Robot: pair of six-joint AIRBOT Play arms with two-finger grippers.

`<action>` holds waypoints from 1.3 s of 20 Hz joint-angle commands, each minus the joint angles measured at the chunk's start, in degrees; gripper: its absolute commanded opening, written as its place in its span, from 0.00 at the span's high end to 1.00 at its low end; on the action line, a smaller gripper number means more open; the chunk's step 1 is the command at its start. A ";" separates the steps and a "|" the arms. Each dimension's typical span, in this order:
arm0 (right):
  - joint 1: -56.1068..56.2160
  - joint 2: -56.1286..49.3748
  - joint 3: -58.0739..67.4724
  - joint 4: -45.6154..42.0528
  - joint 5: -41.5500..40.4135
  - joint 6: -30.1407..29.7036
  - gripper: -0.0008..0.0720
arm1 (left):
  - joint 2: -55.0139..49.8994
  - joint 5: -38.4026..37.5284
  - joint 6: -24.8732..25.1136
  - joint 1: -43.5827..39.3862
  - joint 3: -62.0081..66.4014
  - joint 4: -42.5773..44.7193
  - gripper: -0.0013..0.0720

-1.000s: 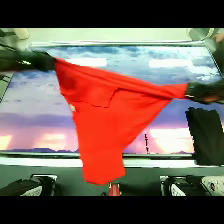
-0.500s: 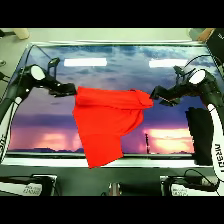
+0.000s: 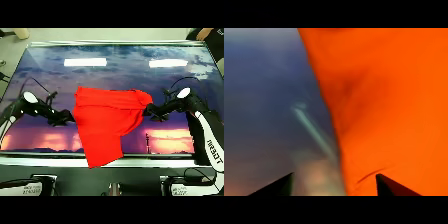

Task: Fold the shirts.

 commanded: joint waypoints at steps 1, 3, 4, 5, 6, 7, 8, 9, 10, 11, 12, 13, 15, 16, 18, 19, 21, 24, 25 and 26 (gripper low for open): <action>-0.02 -2.49 -1.38 4.26 -2.27 -0.55 0.29 | 0.48 4.09 2.03 -3.02 -7.21 -7.37 0.16; 0.00 -3.61 -1.38 4.79 -2.29 -0.50 0.29 | 0.39 4.28 1.90 -5.55 -7.54 -7.37 0.16; 0.09 -4.11 -1.38 5.18 -2.34 -0.52 0.29 | 0.31 4.42 1.79 -6.60 -7.52 -7.37 0.16; 0.57 -4.50 -1.38 5.18 -2.71 -0.52 0.29 | 0.13 4.81 1.38 -7.54 -7.54 -7.37 0.16; 1.79 -4.92 -1.38 5.14 -3.52 -0.50 0.29 | -0.15 5.44 0.63 -8.41 -7.54 -7.37 0.16; 3.39 -5.29 -1.38 5.16 -4.61 -0.52 0.29 | -0.63 6.16 0.24 -9.27 -7.52 -7.37 0.17; 5.22 -5.62 -1.38 4.98 -6.78 -0.55 0.29 | -1.14 6.97 -0.17 -9.97 -7.52 -7.34 0.17; 6.86 -5.70 -1.38 4.20 -9.75 -0.48 0.29 | -1.57 7.80 -1.20 -10.36 -7.48 -7.34 0.18; 7.91 -5.70 -1.36 3.54 -11.65 0.79 0.29 | -1.79 8.63 -1.66 -10.51 -7.45 -7.37 0.40; 8.59 -5.73 -1.36 3.21 -12.68 2.54 0.36 | -1.79 9.70 -1.66 -10.49 -7.45 -7.37 0.62; 8.81 -5.73 -1.36 3.23 -12.74 3.28 0.62 | -1.75 10.38 -1.60 -10.45 -7.37 -7.37 0.86; 8.79 -5.68 -1.27 3.65 -12.07 3.61 0.97 | -1.62 10.36 -0.59 -10.23 -6.86 -7.37 0.94; 8.39 -4.39 0.63 3.06 -8.00 0.70 0.96 | 0.63 10.08 2.45 -9.86 -3.93 -7.21 0.95; 8.39 -2.21 2.60 2.03 -5.95 -2.10 0.96 | 3.23 10.12 3.48 -9.62 -1.16 -6.45 0.95; 8.39 4.96 8.90 -3.02 -2.93 -4.24 0.96 | 10.51 10.10 4.85 -9.01 6.91 -3.72 0.95; 8.39 9.57 12.96 -6.08 -1.68 -4.68 0.96 | 14.62 10.19 4.85 -8.61 11.98 -1.92 0.95; 8.39 20.81 22.16 -11.67 -0.94 -4.63 0.96 | 23.02 11.39 4.83 -7.65 24.17 0.68 0.95; 8.39 38.95 30.42 -17.16 -8.35 -3.65 0.96 | 34.18 21.20 4.79 -6.54 39.45 2.54 0.95; 8.39 44.57 30.49 -17.86 -12.09 -1.25 0.96 | 37.31 25.97 4.79 -6.54 41.53 2.58 0.95; 8.39 48.54 30.49 -17.86 -13.88 0.46 0.96 | 40.17 30.71 4.26 -6.64 41.97 2.49 0.95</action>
